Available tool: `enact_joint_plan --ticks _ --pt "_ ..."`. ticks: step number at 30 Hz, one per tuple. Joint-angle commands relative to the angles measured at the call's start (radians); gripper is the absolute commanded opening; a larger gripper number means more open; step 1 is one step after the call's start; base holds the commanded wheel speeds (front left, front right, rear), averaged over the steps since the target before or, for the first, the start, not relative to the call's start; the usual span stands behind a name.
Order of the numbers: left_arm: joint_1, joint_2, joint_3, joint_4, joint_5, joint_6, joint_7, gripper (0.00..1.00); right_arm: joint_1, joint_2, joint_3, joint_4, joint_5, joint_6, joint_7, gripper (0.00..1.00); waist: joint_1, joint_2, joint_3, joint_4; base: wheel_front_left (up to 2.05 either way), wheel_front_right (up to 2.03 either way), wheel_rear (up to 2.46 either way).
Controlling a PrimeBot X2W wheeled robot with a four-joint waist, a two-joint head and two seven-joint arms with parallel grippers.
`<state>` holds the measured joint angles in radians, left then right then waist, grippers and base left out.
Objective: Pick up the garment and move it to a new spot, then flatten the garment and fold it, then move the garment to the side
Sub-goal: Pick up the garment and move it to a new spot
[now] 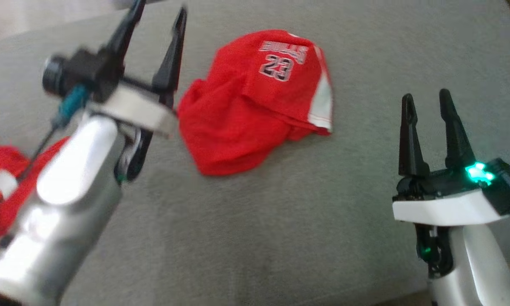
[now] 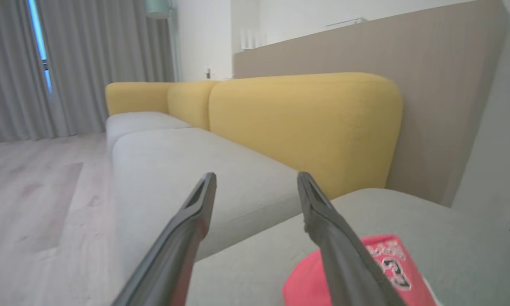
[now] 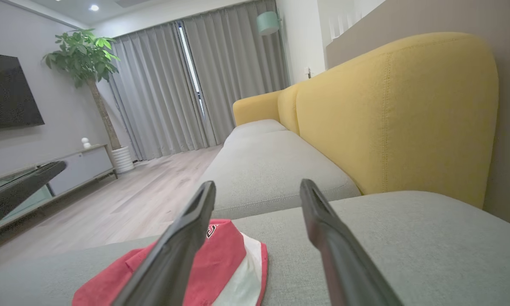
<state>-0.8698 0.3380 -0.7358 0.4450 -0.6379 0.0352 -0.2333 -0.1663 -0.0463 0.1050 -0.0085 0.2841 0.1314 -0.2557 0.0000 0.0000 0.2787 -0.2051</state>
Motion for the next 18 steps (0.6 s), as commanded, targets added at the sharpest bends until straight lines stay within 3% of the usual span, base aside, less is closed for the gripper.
enact_joint_plan --ticks 1,5,10,18 --pt "0.036 0.045 0.053 -0.045 0.003 0.009 -0.017 1.00 0.020 -0.004 0.012 -0.021 -0.020 -0.001 -0.006 1.00 0.0000 0.0000 -0.054 0.092 0.00 0.00 0.00" --pt "0.194 0.056 0.095 -0.122 0.006 0.038 -0.027 1.00 0.047 -0.004 0.005 -0.004 -0.049 -0.001 -0.006 1.00 0.0000 0.0000 -0.090 0.154 0.00 0.00 0.00" --pt "0.422 0.011 0.198 -0.271 0.065 0.071 -0.028 1.00 0.082 -0.004 0.007 0.021 -0.070 -0.001 -0.006 1.00 0.0000 0.0000 -0.123 0.207 0.00 0.00 0.00" --pt "0.603 -0.106 0.356 -0.371 0.182 0.020 -0.028 1.00 0.095 -0.004 0.003 0.042 -0.090 -0.001 -0.006 1.00 0.0000 0.0000 -0.131 0.244 0.00 0.00 0.00"
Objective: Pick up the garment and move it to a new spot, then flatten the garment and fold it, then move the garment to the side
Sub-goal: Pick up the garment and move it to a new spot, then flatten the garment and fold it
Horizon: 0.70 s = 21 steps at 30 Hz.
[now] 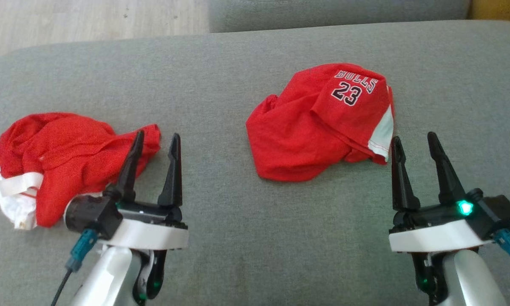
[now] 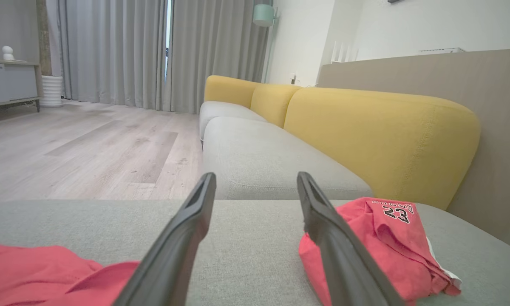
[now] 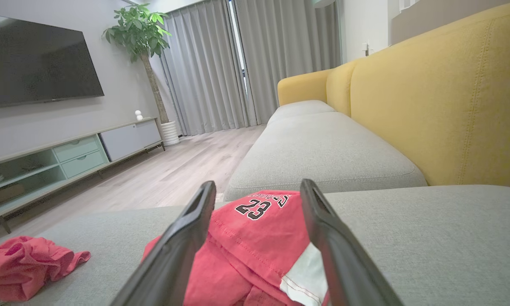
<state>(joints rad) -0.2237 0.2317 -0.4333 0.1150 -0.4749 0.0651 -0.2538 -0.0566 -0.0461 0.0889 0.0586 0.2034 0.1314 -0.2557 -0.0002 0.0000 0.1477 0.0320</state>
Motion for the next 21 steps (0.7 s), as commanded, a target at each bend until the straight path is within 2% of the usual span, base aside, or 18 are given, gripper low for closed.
enact_joint_plan --ticks 1,3,5,10,21 --pt "-0.040 -0.012 0.063 -0.041 0.033 -0.021 -0.008 1.00 -0.018 -0.004 0.018 -0.024 -0.011 -0.001 -0.006 1.00 0.0002 0.0000 0.004 0.010 0.00 0.00 0.00" --pt "-0.037 -0.022 0.069 -0.039 0.046 -0.034 -0.008 1.00 -0.022 -0.004 0.017 -0.023 -0.011 -0.001 -0.006 1.00 0.0002 0.0000 0.007 0.014 0.00 0.00 0.00" --pt "-0.037 -0.052 0.085 -0.029 0.083 -0.069 -0.008 1.00 -0.042 -0.004 0.022 -0.012 -0.028 -0.001 -0.006 1.00 0.0002 0.0000 0.023 0.029 0.00 0.00 0.00" --pt "-0.040 -0.097 0.116 -0.019 0.118 -0.103 -0.008 1.00 -0.086 -0.004 0.024 0.030 -0.060 -0.001 -0.006 1.00 0.0002 0.0000 0.053 0.064 0.00 0.00 0.00" --pt "-0.048 -0.160 0.149 0.036 0.166 -0.169 -0.008 1.00 -0.272 -0.004 -0.016 0.345 -0.161 -0.001 -0.006 1.00 0.0002 0.0000 0.112 0.170 0.00 0.00 0.00"
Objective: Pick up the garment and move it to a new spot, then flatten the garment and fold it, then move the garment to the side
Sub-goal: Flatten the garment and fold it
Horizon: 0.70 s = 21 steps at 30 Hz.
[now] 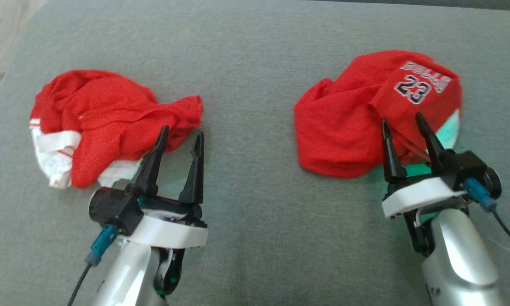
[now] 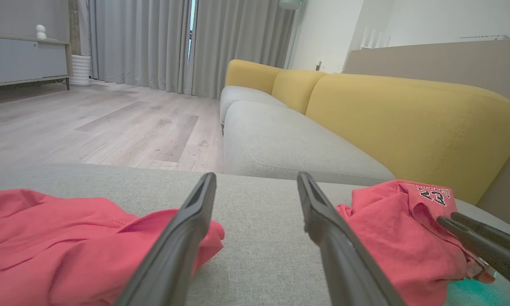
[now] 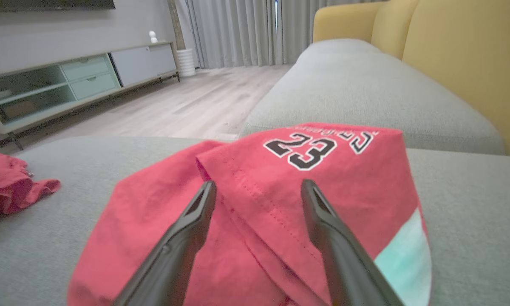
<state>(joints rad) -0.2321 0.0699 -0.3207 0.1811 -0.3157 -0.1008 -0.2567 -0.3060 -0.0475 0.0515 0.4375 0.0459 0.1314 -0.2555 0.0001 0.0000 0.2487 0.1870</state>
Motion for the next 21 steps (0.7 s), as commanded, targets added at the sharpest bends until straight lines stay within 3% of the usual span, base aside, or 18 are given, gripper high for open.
enact_joint_plan --ticks 1,7,8,9,21 --pt "-0.041 -0.002 0.039 -0.028 0.009 -0.006 -0.005 1.00 -0.037 -0.003 0.013 -0.007 -0.012 -0.001 -0.006 1.00 -0.0001 0.0000 0.014 0.021 0.00 0.00 0.00" --pt "-0.043 -0.013 0.051 -0.018 0.016 -0.017 -0.005 1.00 -0.104 -0.003 -0.037 0.105 -0.057 -0.001 -0.006 1.00 -0.0001 0.0000 0.022 0.041 0.00 0.00 0.00" --pt "-0.042 -0.014 0.053 -0.017 0.017 -0.018 -0.005 1.00 -0.112 -0.003 -0.042 0.103 -0.049 -0.001 -0.006 0.45 -0.0001 0.0000 0.021 0.040 0.00 0.00 0.00" --pt "-0.040 -0.015 0.056 -0.015 0.018 -0.019 -0.005 1.00 -0.118 -0.003 -0.044 0.096 -0.039 -0.001 -0.006 0.00 -0.0001 0.0000 0.019 0.038 0.00 0.00 0.00" --pt "-0.027 -0.019 0.061 -0.003 0.019 -0.026 -0.005 1.00 -0.122 -0.003 0.052 -0.185 0.060 -0.001 -0.006 0.00 -0.0001 0.0000 -0.059 -0.019 0.00 0.00 0.00"
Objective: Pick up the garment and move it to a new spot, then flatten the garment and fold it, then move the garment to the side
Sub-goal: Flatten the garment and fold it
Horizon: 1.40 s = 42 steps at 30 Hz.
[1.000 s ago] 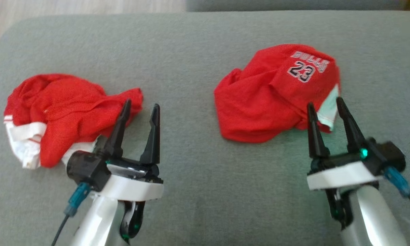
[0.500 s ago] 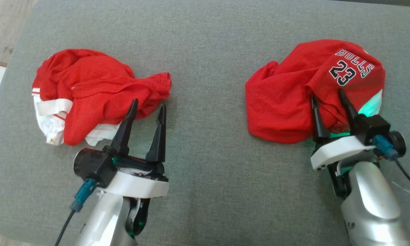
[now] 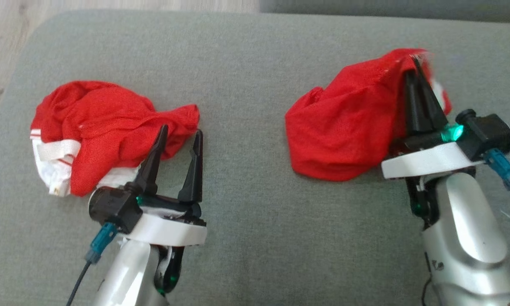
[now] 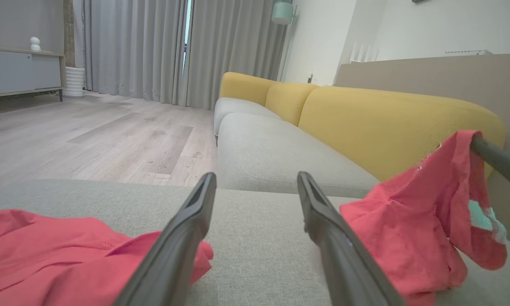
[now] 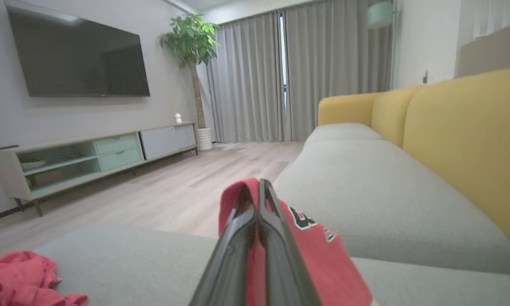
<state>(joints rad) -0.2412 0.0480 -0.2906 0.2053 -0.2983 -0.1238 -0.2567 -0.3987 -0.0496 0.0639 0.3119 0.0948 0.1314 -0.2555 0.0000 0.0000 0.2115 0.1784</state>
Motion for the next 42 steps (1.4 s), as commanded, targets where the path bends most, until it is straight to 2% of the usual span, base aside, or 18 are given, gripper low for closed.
enact_joint_plan --ticks 1,7,11,15,20,23,25,26,27,30,34,38,42 --pt "-0.015 0.003 0.030 -0.028 -0.004 -0.003 -0.005 1.00 -0.037 -0.001 0.056 -0.081 0.020 -0.001 -0.006 0.00 0.0000 0.0000 -0.032 -0.013 0.00 0.00 0.00" --pt "0.021 0.002 0.034 -0.027 -0.042 -0.004 -0.005 1.00 -0.156 -0.001 0.159 -0.150 0.052 -0.001 -0.006 0.00 0.0000 0.0000 -0.087 -0.017 0.00 0.00 0.00" --pt "0.031 0.002 0.037 -0.033 -0.054 -0.003 -0.005 1.00 -0.250 -0.001 0.157 -0.169 0.059 -0.001 -0.006 0.00 0.0000 0.0000 -0.100 -0.014 0.00 0.00 0.00" --pt "0.042 0.002 0.037 -0.039 -0.056 0.000 -0.005 1.00 -0.368 -0.001 0.063 -0.190 0.038 -0.001 0.029 0.00 0.0000 0.0000 -0.109 -0.008 0.00 0.00 0.00" --pt "0.046 0.002 0.019 -0.045 -0.060 0.000 -0.005 1.00 -0.373 -0.035 -0.048 -0.179 -0.045 -0.001 0.107 0.00 0.0000 0.0000 -0.102 0.006 0.00 0.00 0.00" --pt "0.047 0.002 0.012 -0.043 -0.059 0.000 -0.005 1.00 -0.336 -0.083 -0.131 -0.112 -0.082 -0.001 0.150 0.00 0.0000 0.0000 -0.087 0.008 0.00 0.00 0.00" --pt "0.045 0.002 0.016 -0.043 -0.056 0.001 -0.005 1.00 -0.321 -0.108 -0.179 -0.016 -0.078 -0.001 0.187 0.00 0.0000 0.0000 -0.068 0.000 0.00 0.00 0.00" --pt "0.043 0.002 0.017 -0.042 -0.053 0.001 -0.005 1.00 -0.319 -0.133 -0.191 0.045 -0.091 -0.001 0.198 0.19 0.0000 0.0000 -0.058 -0.005 0.00 0.00 0.00" --pt "0.040 0.002 0.015 -0.038 -0.049 0.000 -0.005 1.00 -0.320 -0.153 -0.212 0.116 -0.101 -0.001 0.215 1.00 0.0000 0.0000 -0.051 -0.008 0.00 0.00 0.00" --pt "0.026 0.002 0.004 -0.033 -0.042 -0.001 -0.005 1.00 -0.344 -0.204 -0.233 0.289 -0.146 -0.001 0.245 1.00 0.0000 0.0000 -0.035 -0.016 0.00 0.00 0.00" --pt "0.016 0.002 0.008 -0.039 -0.047 -0.002 -0.005 1.00 -0.381 -0.206 -0.235 0.379 -0.156 -0.001 0.175 1.00 0.0000 0.0000 -0.029 -0.036 0.00 0.00 0.00" --pt "0.020 0.002 0.011 -0.039 -0.046 -0.002 -0.005 1.00 -0.371 -0.194 -0.210 0.401 -0.148 -0.001 0.093 1.00 0.0000 0.0000 -0.039 -0.060 0.00 0.00 0.00" --pt "0.030 0.002 0.025 -0.044 -0.043 -0.002 -0.005 1.00 -0.321 -0.159 -0.172 0.348 -0.116 -0.001 0.029 1.00 0.0000 0.0000 -0.058 -0.091 0.00 0.00 0.00"
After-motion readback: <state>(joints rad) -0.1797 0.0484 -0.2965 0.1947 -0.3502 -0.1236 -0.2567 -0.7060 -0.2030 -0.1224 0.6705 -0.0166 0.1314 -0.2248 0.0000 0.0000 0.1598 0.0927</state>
